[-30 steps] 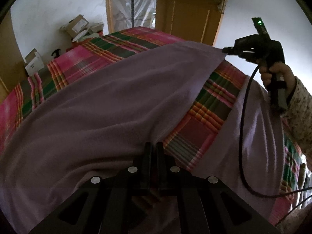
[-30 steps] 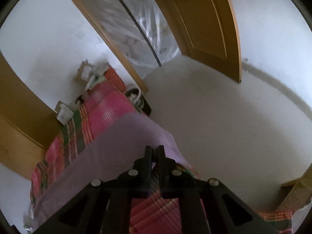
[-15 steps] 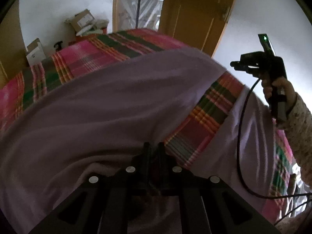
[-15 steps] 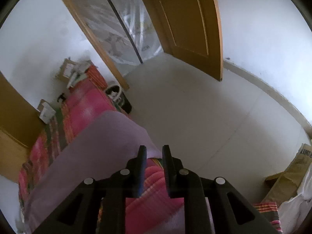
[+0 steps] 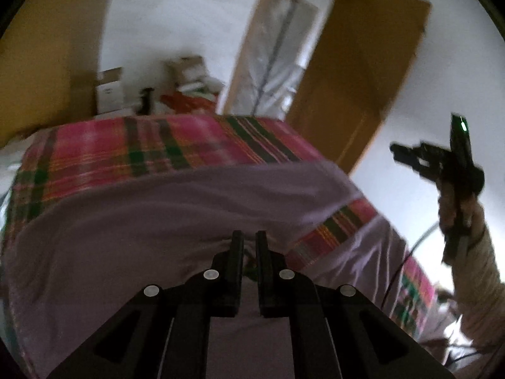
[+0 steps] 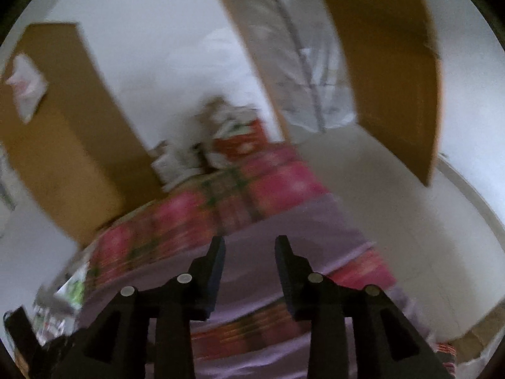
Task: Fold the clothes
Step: 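Release the folded garment with both tools and reposition over the bed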
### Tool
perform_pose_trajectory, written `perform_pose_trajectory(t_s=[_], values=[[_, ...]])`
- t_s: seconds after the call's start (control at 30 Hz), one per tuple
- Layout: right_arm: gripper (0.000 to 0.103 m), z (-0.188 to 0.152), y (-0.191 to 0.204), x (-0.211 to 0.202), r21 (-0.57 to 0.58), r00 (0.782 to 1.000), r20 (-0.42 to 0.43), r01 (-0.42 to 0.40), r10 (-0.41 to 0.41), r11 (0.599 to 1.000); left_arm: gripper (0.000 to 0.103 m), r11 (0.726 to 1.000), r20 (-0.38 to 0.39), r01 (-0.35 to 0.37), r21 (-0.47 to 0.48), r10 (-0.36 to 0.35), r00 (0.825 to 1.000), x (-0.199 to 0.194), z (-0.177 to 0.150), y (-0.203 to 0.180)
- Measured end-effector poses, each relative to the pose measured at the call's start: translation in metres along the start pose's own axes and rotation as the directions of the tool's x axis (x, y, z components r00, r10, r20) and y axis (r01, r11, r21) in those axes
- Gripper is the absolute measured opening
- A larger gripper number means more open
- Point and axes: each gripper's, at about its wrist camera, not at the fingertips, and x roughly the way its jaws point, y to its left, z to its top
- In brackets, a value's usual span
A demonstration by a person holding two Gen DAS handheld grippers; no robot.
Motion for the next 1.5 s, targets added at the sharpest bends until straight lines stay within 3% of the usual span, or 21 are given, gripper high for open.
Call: perform_pose_trajectory(t_s=[0.23, 0.43, 0.6, 0.77, 0.87, 0.97, 1.1, 1.3, 1.37, 1.5], values=[[0.035, -0.03, 0.102, 0.027, -0.136, 0.984, -0.088, -0.167, 0.156, 0.976, 0.007, 0.981, 0.052, -0.172, -0.092, 0.178, 0.983, -0.057, 0.001, 0.066], [0.035, -0.074, 0.158, 0.076, -0.179, 0.952, -0.215, -0.255, 0.215, 0.95, 0.007, 0.956, 0.035, -0.241, -0.168, 0.251, 0.967, -0.055, -0.009, 0.118], [0.035, -0.113, 0.191, 0.119, -0.219, 0.924, -0.323, -0.285, 0.207, 0.933, 0.007, 0.944, 0.011, -0.224, -0.242, 0.233, 0.972, -0.024, -0.02, 0.148], [0.035, -0.129, 0.215, 0.139, -0.367, 0.93, -0.335, -0.278, 0.153, 0.888, 0.007, 0.947, -0.036, -0.251, -0.201, 0.248, 0.968, 0.012, -0.026, 0.152], [0.035, -0.129, 0.223, 0.153, -0.428, 0.929, -0.35, -0.275, 0.123, 0.861, 0.007, 0.935, -0.05, -0.299, -0.189, 0.295, 0.954, 0.026, -0.019, 0.161], [0.035, -0.125, 0.234, 0.166, -0.504, 0.931, -0.354, -0.267, 0.085, 0.822, 0.007, 0.918, -0.011, -0.342, -0.199, 0.347, 0.938, 0.025, -0.009, 0.173], [0.037, -0.121, 0.251, 0.19, -0.569, 0.928, -0.368, -0.275, 0.06, 0.775, 0.019, 0.899, 0.032, -0.389, -0.2, 0.403, 0.915, 0.026, 0.002, 0.188], [0.04, -0.128, 0.295, 0.224, -0.667, 0.906, -0.419, -0.357, 0.066, 0.654, 0.02, 0.881, -0.035, -0.435, -0.187, 0.436, 0.899, 0.034, 0.005, 0.211], [0.041, -0.13, 0.304, 0.233, -0.682, 0.902, -0.425, -0.371, 0.071, 0.631, 0.022, 0.874, -0.057, -0.46, -0.154, 0.457, 0.888, 0.037, 0.006, 0.215], [0.042, -0.133, 0.312, 0.247, -0.698, 0.899, -0.434, -0.379, 0.063, 0.607, 0.027, 0.888, -0.083, -0.45, -0.098, 0.443, 0.892, 0.043, 0.005, 0.22]])
